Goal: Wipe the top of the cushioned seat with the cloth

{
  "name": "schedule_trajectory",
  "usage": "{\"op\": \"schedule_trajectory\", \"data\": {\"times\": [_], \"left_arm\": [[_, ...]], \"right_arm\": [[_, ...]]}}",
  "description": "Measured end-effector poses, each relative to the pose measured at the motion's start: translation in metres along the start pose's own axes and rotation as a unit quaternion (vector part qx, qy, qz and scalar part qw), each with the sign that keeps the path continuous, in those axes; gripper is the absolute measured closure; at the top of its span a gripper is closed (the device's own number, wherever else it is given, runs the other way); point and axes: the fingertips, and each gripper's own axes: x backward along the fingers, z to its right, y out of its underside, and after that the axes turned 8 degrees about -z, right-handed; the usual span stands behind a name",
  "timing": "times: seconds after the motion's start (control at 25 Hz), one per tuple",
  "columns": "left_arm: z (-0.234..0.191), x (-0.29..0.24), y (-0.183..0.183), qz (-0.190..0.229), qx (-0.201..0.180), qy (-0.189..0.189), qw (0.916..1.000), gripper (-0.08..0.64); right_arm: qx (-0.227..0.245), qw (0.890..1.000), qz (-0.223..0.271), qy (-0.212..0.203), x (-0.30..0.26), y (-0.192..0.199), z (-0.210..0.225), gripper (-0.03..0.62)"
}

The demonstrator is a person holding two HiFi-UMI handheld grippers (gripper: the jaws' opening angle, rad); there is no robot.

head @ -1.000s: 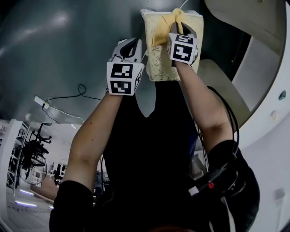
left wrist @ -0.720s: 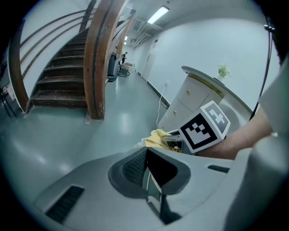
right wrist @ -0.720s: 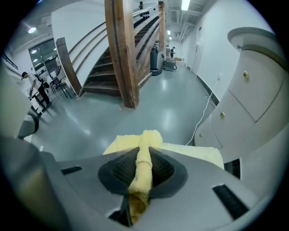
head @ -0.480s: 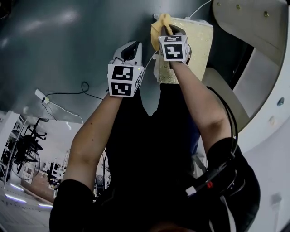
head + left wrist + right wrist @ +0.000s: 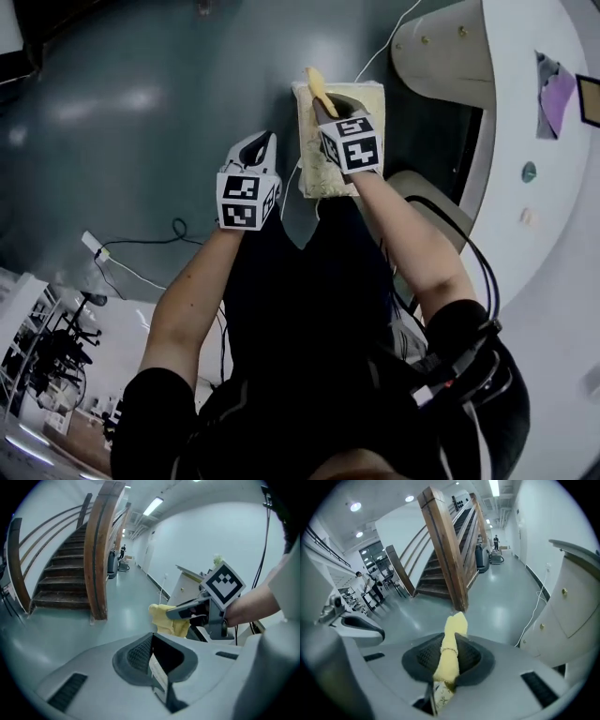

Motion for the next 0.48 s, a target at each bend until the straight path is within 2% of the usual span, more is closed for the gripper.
{"op": "schedule_trajectory", "data": {"times": [0.12, 0.2, 0.32, 0.48], "left_arm": [[0.035, 0.030, -0.017, 0.028, -0.021, 0.030, 0.9989, 0.555], [0.052, 0.066, -0.034, 0.038, -0.018, 0.040, 0.9983, 0.555], [0.064, 0.122, -0.085, 0.059, -0.002, 0.033, 0.9978, 0.555], [0.092, 0.164, -0.141, 0.105, -0.028, 0.053, 0.9927, 0.555]], "right_arm": [[0.011, 0.999, 0.021, -0.022, 0.056, -0.015, -0.007, 0.531], [0.006, 0.999, 0.031, -0.033, 0.106, -0.031, -0.017, 0.531], [-0.007, 0.997, 0.057, -0.042, 0.185, -0.074, -0.025, 0.531], [-0.003, 0.994, 0.105, -0.040, 0.267, -0.100, -0.018, 0.529]]}}
